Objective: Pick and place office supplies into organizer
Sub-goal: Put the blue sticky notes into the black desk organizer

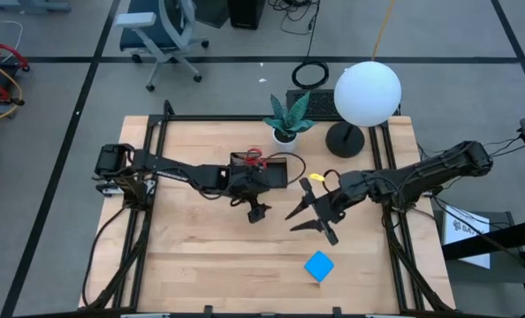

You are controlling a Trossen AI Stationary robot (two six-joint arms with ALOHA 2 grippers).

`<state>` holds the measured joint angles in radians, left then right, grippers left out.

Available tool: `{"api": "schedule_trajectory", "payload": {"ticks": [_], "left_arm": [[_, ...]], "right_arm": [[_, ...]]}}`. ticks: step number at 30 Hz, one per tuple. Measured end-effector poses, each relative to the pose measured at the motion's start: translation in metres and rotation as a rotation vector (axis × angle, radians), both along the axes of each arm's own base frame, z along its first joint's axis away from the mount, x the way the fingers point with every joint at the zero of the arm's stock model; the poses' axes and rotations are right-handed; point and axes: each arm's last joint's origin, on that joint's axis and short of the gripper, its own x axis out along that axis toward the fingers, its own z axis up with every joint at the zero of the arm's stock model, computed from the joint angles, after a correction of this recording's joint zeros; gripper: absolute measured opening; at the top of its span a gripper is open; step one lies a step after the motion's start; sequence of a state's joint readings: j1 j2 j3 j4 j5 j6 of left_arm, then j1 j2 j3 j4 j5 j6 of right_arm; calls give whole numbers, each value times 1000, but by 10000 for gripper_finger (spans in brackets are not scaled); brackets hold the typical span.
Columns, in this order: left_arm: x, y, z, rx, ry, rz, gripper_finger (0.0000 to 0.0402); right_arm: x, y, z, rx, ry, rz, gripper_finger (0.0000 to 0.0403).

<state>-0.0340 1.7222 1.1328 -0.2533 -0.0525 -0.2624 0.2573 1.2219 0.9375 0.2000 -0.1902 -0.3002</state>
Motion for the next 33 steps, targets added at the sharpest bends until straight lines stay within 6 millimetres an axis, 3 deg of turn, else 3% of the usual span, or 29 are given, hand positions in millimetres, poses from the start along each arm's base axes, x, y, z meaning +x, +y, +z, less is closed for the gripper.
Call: {"api": "schedule_trajectory", "payload": {"ticks": [8,17,25,33], "left_arm": [[8,-31,11,107,-151,-196,347],[6,-56,6,256,-144,-338,347],[7,-55,2,303,-126,-312,347],[-10,-48,24,379,-87,-170,347]], "right_arm": [[-1,-3,-7,-90,46,-77,130],[-22,0,18,-68,-67,-116,130],[-31,13,17,-71,-37,-56,130],[-37,20,7,45,136,-53,130]]}}
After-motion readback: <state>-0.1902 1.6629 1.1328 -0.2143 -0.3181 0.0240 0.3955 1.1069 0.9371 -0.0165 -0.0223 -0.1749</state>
